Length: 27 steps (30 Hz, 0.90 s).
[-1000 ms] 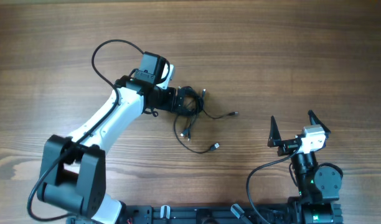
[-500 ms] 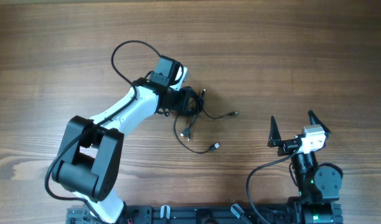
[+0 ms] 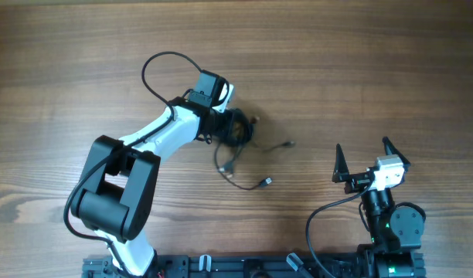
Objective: Untangle cables
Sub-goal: 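Reach the left gripper over the black cable bundle and grasp it, then lift the cable bundle with the left gripper toward the right gripper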
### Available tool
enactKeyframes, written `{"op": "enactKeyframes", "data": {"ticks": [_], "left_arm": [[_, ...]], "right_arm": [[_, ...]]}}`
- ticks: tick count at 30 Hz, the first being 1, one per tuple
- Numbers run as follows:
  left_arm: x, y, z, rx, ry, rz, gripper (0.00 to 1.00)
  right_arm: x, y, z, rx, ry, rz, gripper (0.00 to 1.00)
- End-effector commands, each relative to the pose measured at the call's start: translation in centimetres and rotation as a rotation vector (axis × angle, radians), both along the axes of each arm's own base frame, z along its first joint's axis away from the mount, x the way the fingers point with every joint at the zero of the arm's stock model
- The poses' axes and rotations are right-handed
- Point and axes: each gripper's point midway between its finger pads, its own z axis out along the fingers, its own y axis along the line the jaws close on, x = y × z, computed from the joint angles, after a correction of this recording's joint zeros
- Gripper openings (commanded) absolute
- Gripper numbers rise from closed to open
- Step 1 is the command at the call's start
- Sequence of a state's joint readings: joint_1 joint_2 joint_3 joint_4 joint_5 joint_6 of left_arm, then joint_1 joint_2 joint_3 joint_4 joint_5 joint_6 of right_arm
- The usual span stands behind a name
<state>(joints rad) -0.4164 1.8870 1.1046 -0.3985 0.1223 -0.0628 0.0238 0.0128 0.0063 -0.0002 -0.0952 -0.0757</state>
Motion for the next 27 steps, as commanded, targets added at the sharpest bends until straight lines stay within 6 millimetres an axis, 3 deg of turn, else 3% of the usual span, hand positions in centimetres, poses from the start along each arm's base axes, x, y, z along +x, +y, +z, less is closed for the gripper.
{"op": "enactKeyframes", "data": {"ticks": [1,3,5,11,15,19,21,23,24,27], "left_arm": [[0.3,-0.3,0.3,-0.007,-0.012,-0.014,0.04],[0.8,0.2,1.7,0.014,-0.055,-0.01,0.04],[1.1,-0.1,4.3,0.0,-0.122,-0.045,0.04],[0.6,-0.2,18.9,-0.066,-0.501,-0.171,0.04],[-1.2,0.5,24.5,-0.086,-0.648,-0.206,0.04],[-3.2,-0.3,27.1,-0.139,-0.712,-0.306,0.04],[-4.2,-1.2,27.5,-0.182,-0.716,-0.374,0.04],[-4.9,-1.9,27.7,-0.218,-0.714,-0.424,0.04],[-5.4,-2.5,27.9,-0.254,-0.708,-0.454,0.04],[-6.6,-4.4,28.6,-0.312,-0.719,-0.523,0.04]], "right_arm": [[0.0,-0.2,0.2,0.012,-0.01,-0.012,1.0],[0.0,-0.2,0.2,0.012,-0.01,-0.012,1.0],[0.0,-0.2,0.2,0.012,-0.01,-0.013,1.0],[0.0,-0.2,0.2,0.012,-0.01,-0.012,1.0],[0.0,-0.2,0.2,0.012,-0.01,-0.013,1.0],[-0.1,0.2,0.3,0.035,-0.009,0.009,1.0],[-0.1,0.7,0.3,0.184,0.01,0.038,1.0],[-0.2,0.8,0.4,0.522,0.058,0.045,1.0],[-0.3,1.5,0.5,0.621,0.08,0.089,1.0],[-2.5,6.4,3.4,0.495,0.068,0.408,1.0]]}}
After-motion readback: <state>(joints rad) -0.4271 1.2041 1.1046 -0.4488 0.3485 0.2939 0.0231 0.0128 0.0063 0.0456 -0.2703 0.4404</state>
